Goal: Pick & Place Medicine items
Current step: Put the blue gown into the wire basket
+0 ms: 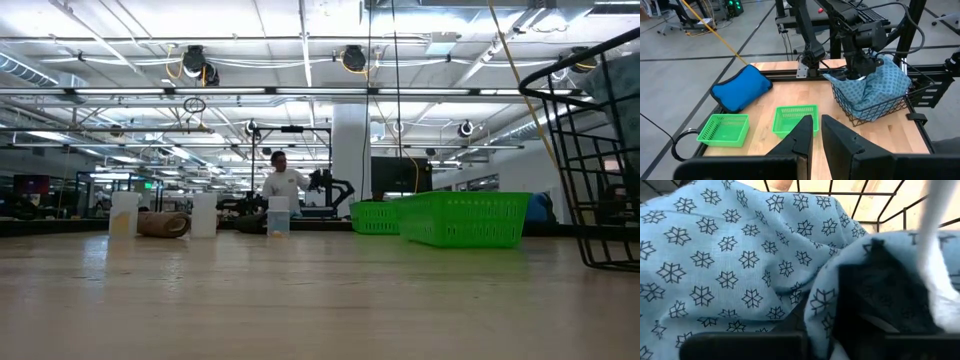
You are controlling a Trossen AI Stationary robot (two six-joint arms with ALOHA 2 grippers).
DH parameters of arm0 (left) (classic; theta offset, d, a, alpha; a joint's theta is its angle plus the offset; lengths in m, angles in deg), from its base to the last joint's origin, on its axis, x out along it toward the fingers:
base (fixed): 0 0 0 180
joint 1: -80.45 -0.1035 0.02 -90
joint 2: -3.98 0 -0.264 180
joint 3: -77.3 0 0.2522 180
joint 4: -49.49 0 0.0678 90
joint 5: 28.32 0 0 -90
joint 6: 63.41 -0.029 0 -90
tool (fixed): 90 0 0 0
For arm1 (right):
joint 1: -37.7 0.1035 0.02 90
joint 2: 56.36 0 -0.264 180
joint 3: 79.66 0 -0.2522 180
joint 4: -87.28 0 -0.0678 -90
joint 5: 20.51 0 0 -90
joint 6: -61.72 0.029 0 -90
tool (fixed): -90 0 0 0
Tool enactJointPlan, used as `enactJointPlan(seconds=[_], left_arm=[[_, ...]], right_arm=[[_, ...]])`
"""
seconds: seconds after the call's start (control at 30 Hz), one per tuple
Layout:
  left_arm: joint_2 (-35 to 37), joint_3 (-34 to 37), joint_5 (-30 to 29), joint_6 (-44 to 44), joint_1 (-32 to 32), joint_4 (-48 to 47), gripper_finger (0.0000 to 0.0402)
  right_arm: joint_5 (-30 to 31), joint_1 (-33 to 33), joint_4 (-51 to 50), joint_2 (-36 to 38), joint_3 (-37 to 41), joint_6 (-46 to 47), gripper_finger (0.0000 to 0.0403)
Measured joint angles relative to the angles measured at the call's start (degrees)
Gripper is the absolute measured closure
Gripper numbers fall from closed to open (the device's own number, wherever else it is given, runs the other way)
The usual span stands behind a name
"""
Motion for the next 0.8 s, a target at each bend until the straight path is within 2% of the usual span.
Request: enactJointPlan(seconds=[0.23, 0.63, 0.8], left_arm=[[0.0, 0.0, 0.0, -0.02, -0.01, -0.04, 0.0355], [0.0, 0.0, -0.02, 0.0, 0.01, -0.11, 0.0355], [0.0, 0.0, -0.02, 0.0, 0.0, -0.11, 0.0355]], right_arm=[[-1.63, 0.0, 2.67, 5.44, 0.48, 5.16, 0.036], [-1.27, 0.04, 10.32, 15.61, 0.37, 5.34, 0.0297], [-1.06, 0.04, 13.96, 17.99, 0.35, 13.74, 0.026]])
